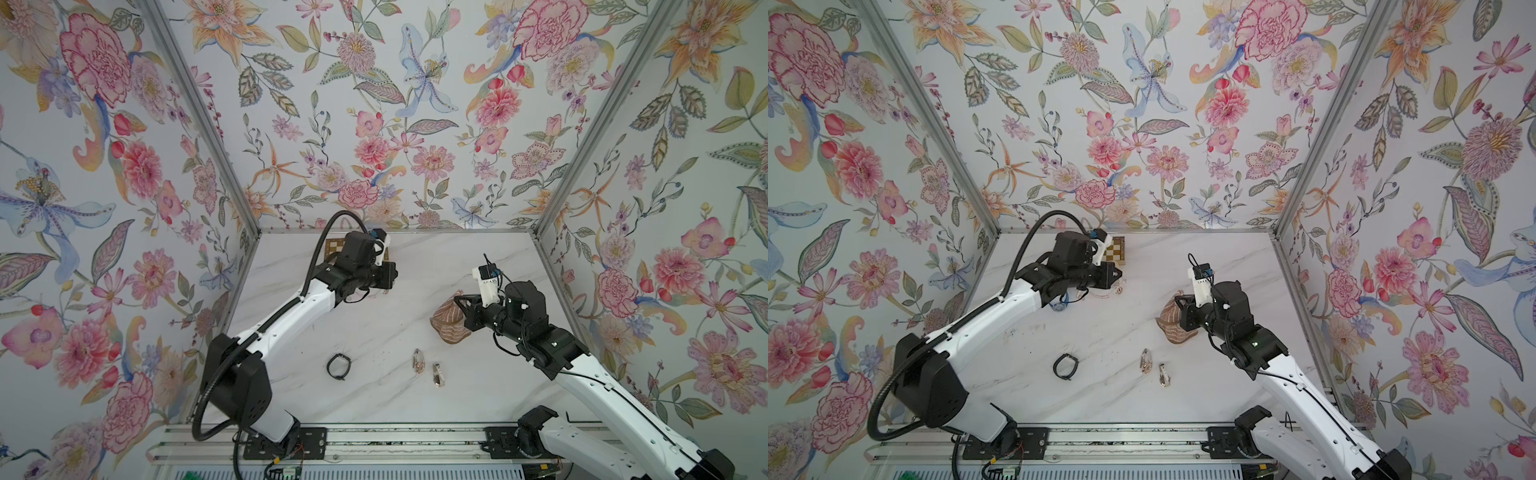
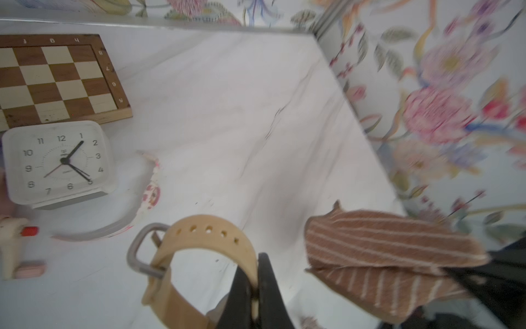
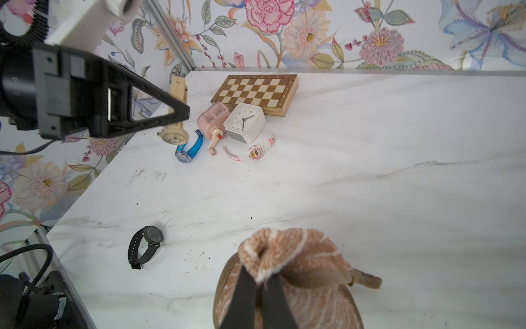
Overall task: Wipe the watch dial
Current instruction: Pick up the watch at the center of the board, then wipe the dirt from the watch dial.
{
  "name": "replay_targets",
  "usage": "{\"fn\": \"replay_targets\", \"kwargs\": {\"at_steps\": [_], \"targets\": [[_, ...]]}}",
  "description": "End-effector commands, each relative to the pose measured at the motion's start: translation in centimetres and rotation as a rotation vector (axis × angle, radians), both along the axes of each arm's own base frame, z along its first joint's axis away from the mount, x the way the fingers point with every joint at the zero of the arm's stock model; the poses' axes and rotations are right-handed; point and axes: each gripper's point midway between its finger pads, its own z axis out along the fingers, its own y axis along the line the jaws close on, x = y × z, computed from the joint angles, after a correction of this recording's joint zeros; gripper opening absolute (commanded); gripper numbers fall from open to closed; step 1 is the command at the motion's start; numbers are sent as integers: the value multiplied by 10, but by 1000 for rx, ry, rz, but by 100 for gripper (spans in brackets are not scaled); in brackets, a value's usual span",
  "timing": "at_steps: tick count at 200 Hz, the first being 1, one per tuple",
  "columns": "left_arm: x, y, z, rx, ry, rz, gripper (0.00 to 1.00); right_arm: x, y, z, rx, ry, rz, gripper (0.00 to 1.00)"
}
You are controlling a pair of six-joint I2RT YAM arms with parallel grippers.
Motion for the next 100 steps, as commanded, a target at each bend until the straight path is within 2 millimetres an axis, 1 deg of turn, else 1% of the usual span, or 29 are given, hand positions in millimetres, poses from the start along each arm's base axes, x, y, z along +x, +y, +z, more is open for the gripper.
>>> {"fn": "replay_targets", "kwargs": {"at_steps": [1, 11, 24, 28, 30, 34, 62, 71, 86, 100], "targets": [[-4, -19, 44, -554, 106, 60, 0, -7, 20, 26, 42, -132, 107, 0], [-10, -14, 46, -704, 148, 83, 0, -11, 30, 30, 38, -157, 147, 0], [-17, -8, 55, -871, 176, 73, 0, -17, 45, 32, 25, -187, 201, 0], [-19, -6, 58, -911, 179, 68, 0, -15, 46, 33, 19, -196, 203, 0], [-20, -6, 59, -926, 185, 66, 0, -20, 53, 34, 19, -203, 226, 0], [-22, -5, 62, -955, 185, 54, 0, -22, 58, 34, 13, -207, 240, 0], [-32, -7, 68, -1022, 221, 3, 0, -20, 78, 29, -8, -187, 278, 0], [-35, -7, 71, -1046, 229, -15, 0, -17, 81, 26, -13, -175, 279, 0], [-39, -5, 70, -1082, 248, -30, 0, -12, 85, 22, -15, -166, 279, 0], [-42, -6, 69, -1094, 256, -46, 0, -10, 91, 22, -9, -161, 290, 0]]}}
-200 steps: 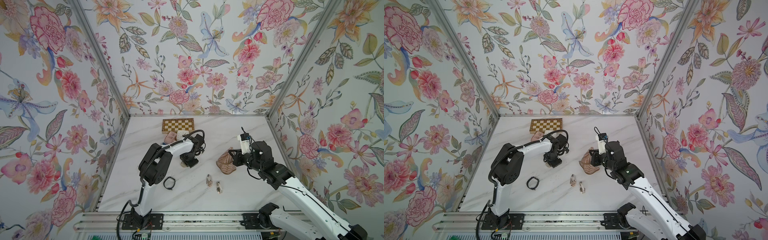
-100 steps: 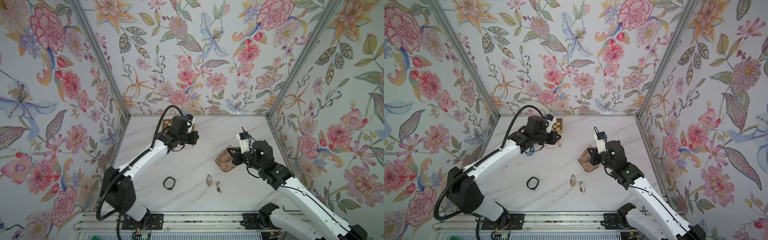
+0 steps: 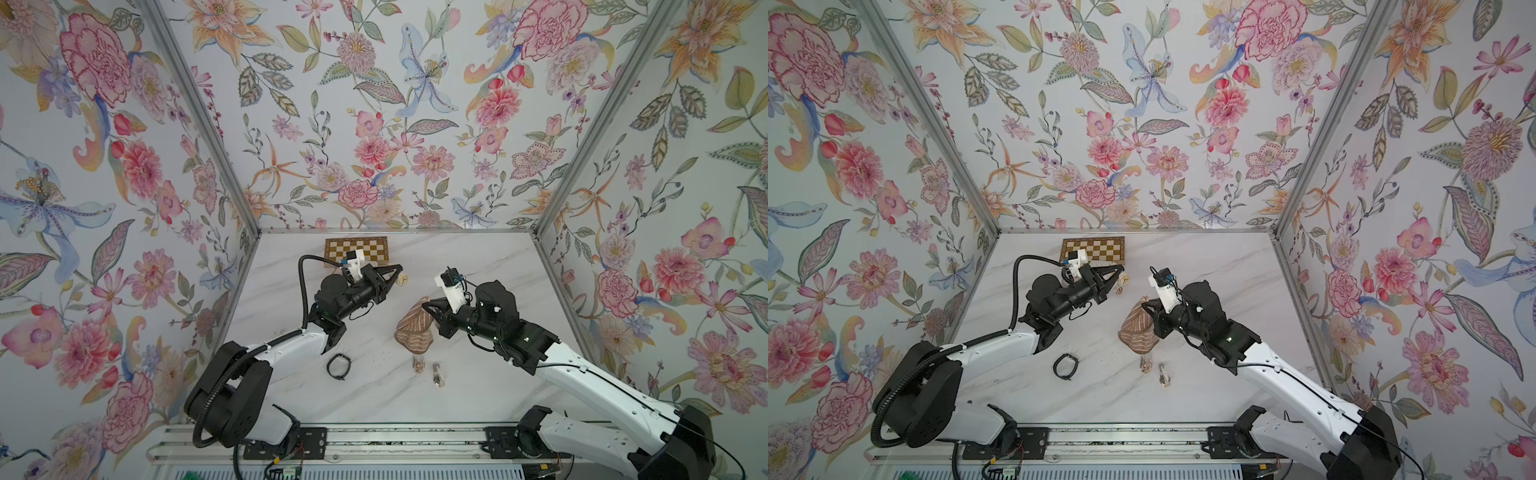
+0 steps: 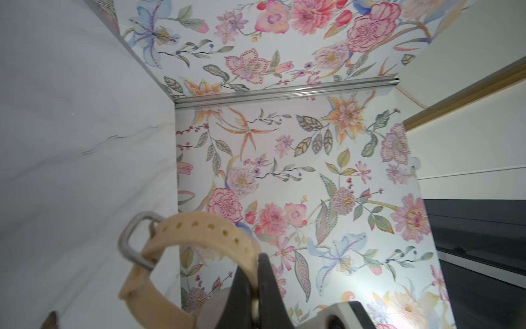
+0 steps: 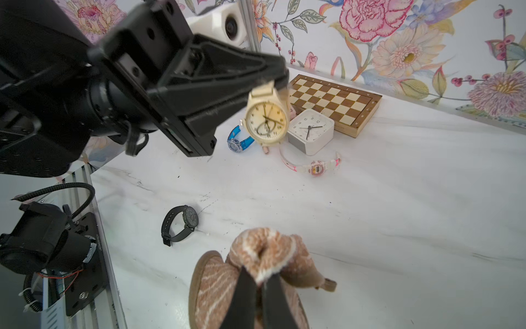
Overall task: Wipe the watch dial
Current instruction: Wipe the dirt from the watch dial.
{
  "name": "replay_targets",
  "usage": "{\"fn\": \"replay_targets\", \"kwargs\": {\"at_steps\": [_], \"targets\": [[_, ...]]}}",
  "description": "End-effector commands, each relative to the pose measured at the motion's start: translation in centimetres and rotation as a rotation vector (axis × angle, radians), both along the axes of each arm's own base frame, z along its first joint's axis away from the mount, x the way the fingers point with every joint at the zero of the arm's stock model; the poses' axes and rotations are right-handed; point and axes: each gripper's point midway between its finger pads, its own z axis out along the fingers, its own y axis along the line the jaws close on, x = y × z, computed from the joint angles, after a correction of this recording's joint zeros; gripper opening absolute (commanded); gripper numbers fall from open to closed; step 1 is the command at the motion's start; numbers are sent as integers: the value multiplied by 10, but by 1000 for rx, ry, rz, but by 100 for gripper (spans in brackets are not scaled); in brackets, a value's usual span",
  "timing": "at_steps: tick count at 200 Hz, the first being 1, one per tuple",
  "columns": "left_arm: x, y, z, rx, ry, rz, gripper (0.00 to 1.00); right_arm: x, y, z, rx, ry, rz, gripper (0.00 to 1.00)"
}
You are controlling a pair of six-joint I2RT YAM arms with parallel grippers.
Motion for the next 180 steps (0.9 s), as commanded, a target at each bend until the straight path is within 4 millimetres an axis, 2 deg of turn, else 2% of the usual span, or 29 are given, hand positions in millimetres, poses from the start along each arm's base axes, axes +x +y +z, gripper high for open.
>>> {"fn": "replay_targets", "kwargs": {"at_steps": [1, 53, 81, 117, 180], "targets": [[-19, 1, 27, -138, -48, -78, 0, 7, 12, 30, 56, -72, 23, 0], [-34, -9, 29, -130, -91, -167, 0, 13, 28, 45, 92, -68, 57, 0], [-37, -11, 23, -98, -97, -177, 0, 11, 37, 53, 114, -60, 85, 0], [-38, -11, 19, -77, -106, -174, 0, 6, 44, 51, 107, -51, 98, 0], [-52, -17, 17, -53, -129, -227, 0, 16, 46, 47, 95, -45, 74, 0]]}}
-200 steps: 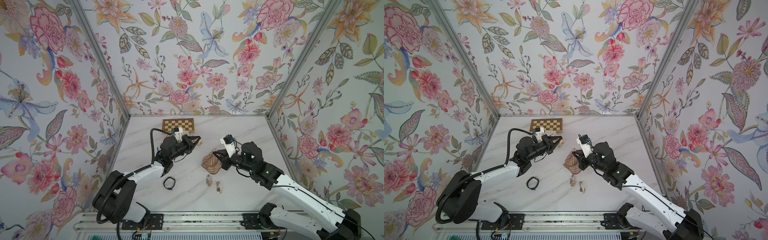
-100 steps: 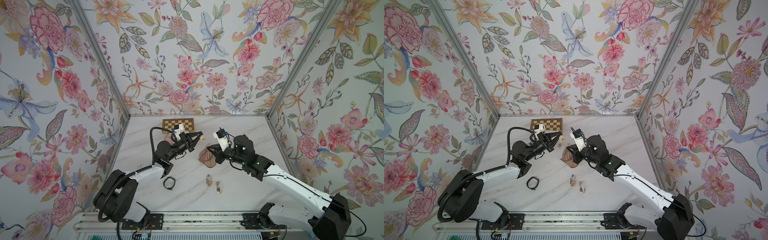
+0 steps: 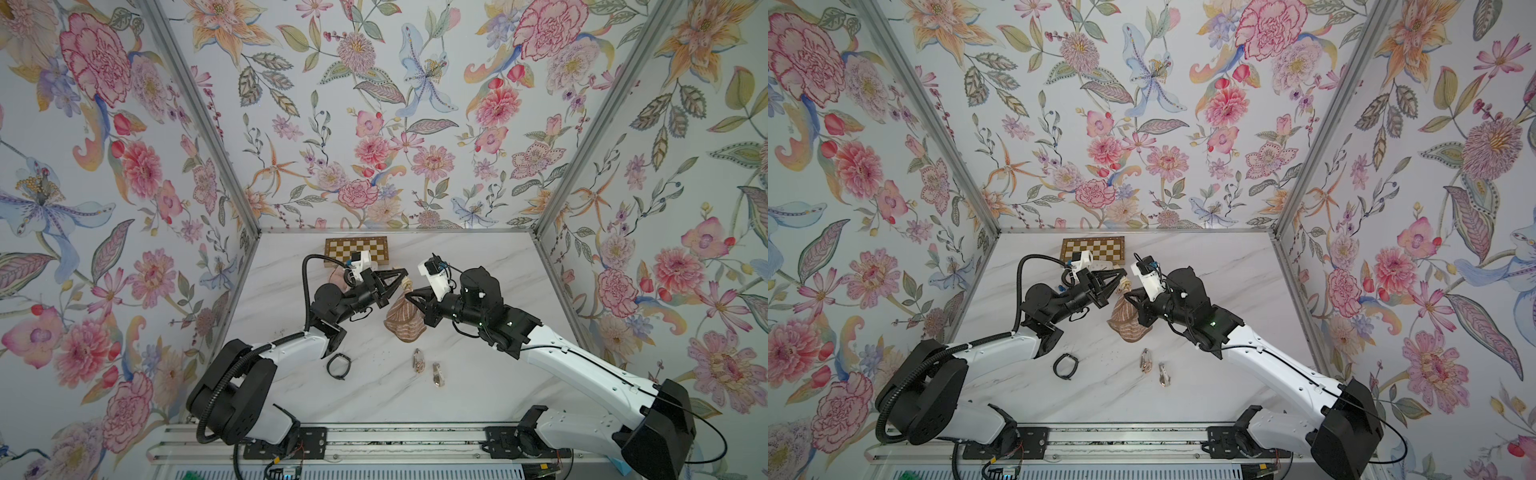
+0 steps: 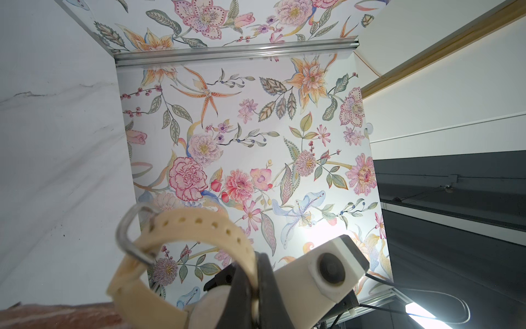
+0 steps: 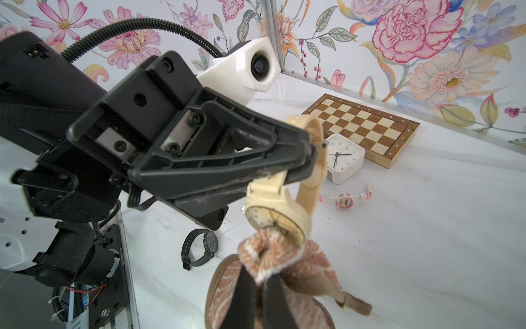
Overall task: Wipe the watch dial
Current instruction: Wipe the dirt from the watch dial.
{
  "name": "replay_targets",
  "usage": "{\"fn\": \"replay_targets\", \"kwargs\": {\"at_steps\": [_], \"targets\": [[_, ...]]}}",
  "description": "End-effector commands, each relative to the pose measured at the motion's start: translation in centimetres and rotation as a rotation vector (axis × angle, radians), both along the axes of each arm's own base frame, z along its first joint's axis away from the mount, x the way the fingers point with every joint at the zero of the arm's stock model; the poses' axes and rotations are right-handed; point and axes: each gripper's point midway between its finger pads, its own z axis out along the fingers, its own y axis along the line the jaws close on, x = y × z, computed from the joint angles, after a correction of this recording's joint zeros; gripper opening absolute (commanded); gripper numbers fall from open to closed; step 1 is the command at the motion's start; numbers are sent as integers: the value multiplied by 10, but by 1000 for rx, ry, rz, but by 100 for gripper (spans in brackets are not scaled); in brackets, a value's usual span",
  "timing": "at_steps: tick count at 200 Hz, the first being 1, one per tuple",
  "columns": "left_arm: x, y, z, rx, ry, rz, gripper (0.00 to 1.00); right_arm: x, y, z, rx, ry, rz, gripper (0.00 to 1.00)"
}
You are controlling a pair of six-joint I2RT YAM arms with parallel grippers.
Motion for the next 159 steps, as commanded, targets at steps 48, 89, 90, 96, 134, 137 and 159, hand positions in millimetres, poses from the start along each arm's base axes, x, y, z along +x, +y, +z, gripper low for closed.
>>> {"fn": "replay_targets", "kwargs": {"at_steps": [48, 89, 90, 96, 134, 137, 159], "targets": [[-27, -7, 1, 40, -75, -100, 0, 11, 6, 25, 45, -44, -15, 0], [-29, -9, -1, 53, -75, -119, 0, 19, -8, 25, 24, -62, -72, 0], [-29, -9, -1, 53, -75, -118, 0, 19, -8, 25, 24, -61, -72, 0], [-29, -9, -1, 54, -77, -117, 0, 20, -10, 24, 23, -58, -78, 0], [-28, -11, -3, 78, -74, -122, 0, 15, -7, 29, 37, -52, -60, 0], [-28, -11, -4, 81, -72, -122, 0, 14, -5, 30, 38, -53, -55, 0], [-26, -12, -6, 89, -67, -115, 0, 1, 8, 34, 41, -54, -14, 0]]}}
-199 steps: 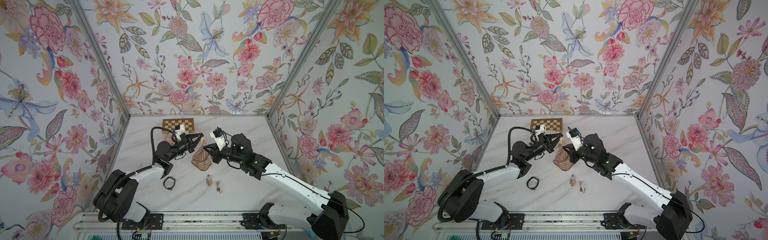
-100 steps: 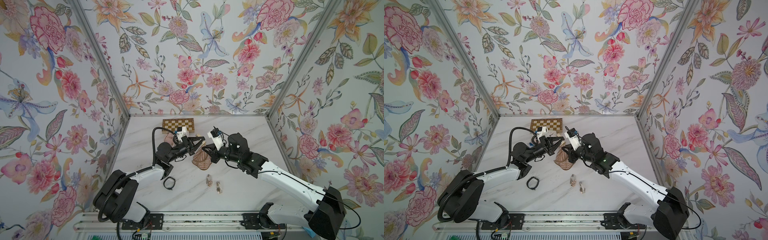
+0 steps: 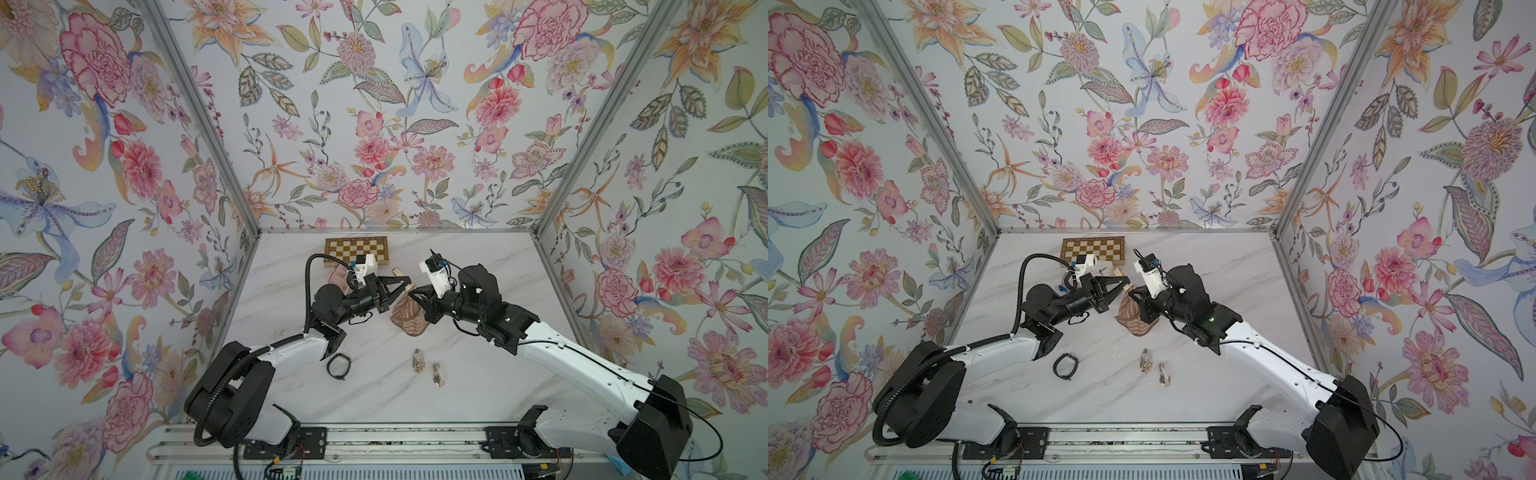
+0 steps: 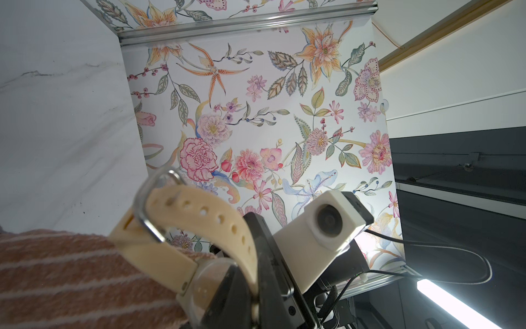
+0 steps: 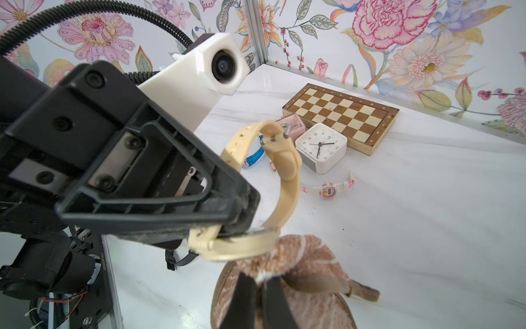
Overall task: Wipe the watch dial
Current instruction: Wipe the dirt from the watch dial.
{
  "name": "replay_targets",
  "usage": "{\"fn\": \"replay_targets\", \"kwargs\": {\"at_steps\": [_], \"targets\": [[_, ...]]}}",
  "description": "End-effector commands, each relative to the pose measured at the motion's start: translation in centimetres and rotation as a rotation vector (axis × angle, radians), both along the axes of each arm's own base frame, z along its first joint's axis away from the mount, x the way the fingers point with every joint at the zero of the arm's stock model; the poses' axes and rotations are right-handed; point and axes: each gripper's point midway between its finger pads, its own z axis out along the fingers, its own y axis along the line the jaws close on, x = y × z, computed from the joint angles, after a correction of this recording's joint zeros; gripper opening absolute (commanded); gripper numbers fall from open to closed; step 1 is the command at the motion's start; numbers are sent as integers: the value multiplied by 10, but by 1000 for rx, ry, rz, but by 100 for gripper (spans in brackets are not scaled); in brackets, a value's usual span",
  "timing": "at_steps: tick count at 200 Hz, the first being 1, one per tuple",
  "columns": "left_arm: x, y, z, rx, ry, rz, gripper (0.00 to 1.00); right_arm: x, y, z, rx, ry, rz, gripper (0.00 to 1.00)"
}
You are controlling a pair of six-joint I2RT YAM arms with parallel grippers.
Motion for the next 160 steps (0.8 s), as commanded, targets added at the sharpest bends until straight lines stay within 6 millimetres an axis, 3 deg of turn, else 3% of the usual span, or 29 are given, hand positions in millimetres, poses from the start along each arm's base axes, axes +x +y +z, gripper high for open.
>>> {"fn": "replay_targets", "kwargs": {"at_steps": [1, 32, 91, 160], "targets": [[-11, -5, 5, 21, -35, -47, 0, -11, 15, 43, 78, -74, 40, 0], [-9, -6, 4, 27, -30, -38, 0, -18, 21, 45, 79, -79, 55, 0], [-10, -7, 6, 56, -38, -42, 0, 8, -13, 25, 55, -35, -57, 0], [-6, -7, 3, 60, -26, -35, 0, -11, 15, 39, 88, -43, 27, 0]]}}
